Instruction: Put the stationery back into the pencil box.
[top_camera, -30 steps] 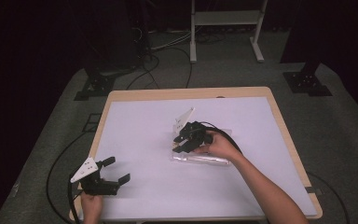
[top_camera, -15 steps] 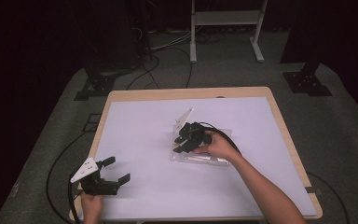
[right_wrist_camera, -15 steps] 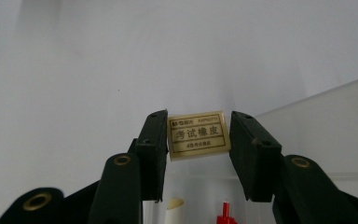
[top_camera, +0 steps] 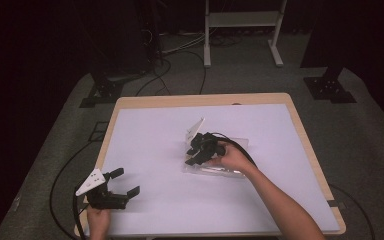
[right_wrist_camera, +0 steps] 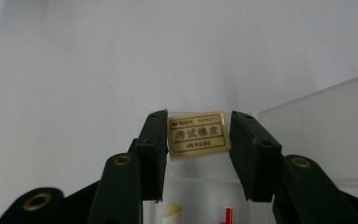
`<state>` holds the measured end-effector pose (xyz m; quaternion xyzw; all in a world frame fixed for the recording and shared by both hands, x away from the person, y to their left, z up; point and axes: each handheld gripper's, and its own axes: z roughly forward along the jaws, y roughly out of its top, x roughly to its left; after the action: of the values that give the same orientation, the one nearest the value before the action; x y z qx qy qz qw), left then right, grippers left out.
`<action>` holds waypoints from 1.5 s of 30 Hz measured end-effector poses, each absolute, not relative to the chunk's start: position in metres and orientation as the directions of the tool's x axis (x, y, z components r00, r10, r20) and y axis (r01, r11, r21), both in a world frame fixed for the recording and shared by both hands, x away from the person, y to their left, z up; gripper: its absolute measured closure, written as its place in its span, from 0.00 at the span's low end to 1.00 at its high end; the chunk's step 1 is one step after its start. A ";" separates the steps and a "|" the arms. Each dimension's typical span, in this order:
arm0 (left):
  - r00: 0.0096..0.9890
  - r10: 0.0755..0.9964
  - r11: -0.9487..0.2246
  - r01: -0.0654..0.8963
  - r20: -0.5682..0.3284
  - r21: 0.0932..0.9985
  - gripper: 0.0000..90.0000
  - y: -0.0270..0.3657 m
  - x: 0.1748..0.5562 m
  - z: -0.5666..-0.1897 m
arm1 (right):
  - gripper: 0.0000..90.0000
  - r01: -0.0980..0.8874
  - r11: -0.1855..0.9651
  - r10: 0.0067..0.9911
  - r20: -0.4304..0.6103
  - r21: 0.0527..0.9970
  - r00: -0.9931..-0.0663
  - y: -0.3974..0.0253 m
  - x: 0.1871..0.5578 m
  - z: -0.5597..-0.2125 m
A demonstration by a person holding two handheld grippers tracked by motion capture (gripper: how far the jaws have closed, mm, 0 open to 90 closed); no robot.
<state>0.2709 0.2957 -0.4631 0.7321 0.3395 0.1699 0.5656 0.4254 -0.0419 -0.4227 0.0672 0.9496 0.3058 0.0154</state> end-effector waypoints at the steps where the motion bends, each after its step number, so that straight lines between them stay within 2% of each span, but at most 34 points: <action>1: 0.712 0.689 -0.129 0.305 -0.136 0.943 0.00 0.296 0.271 -0.463 | 0.63 0.120 0.805 0.137 0.015 0.581 -0.991 -0.042 0.426 -0.423; 45: 0.712 0.689 -0.129 0.306 -0.136 0.943 0.00 0.296 0.271 -0.463 | 0.63 0.151 0.824 0.154 0.041 0.546 -0.987 -0.036 0.432 -0.442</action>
<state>0.2706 0.2955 -0.4628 0.7319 0.3398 0.1695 0.5659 0.4316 -0.0365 -0.4418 0.0801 0.9549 0.2858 0.0027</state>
